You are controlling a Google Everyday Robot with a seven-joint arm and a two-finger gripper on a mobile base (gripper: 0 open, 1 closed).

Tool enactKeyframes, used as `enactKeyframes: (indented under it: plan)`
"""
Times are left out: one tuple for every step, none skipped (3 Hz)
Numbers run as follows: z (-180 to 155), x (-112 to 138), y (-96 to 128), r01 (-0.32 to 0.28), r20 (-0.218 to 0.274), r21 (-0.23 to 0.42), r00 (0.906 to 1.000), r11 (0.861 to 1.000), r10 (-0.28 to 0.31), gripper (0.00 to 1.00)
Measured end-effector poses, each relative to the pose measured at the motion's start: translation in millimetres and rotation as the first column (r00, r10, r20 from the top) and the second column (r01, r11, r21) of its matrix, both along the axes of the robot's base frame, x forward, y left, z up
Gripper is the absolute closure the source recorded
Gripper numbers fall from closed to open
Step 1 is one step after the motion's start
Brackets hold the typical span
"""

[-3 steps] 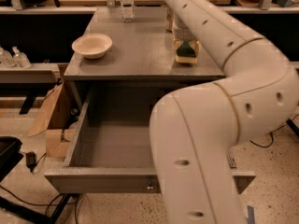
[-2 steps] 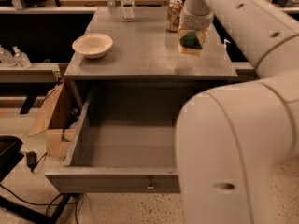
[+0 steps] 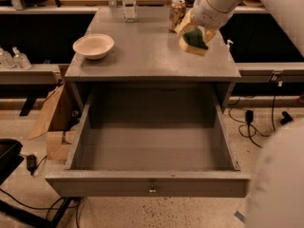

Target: Place sponge into top drawer

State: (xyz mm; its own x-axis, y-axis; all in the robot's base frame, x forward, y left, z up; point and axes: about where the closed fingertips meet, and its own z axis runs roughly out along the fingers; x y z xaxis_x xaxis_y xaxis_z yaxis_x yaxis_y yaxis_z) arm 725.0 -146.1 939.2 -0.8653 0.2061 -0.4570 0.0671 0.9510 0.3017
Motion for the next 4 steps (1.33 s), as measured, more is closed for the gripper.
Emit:
enactKeyframes:
  plan:
    - [-4.9, -20.6, 24.4, -0.134, 0.084, 0.043, 0.9880, 0.990, 0.130, 1.00]
    - [-37.4, -49.7, 63.8, -0.300, 0.139, -0.025, 0.9437, 0.954, 0.300, 1.00]
    - [-66.9, -67.3, 79.7, -0.367, 0.119, -0.073, 0.9198, 0.927, 0.374, 1.00]
    - [-73.8, -70.5, 81.9, -0.376, 0.109, -0.076, 0.9177, 0.924, 0.382, 1.00]
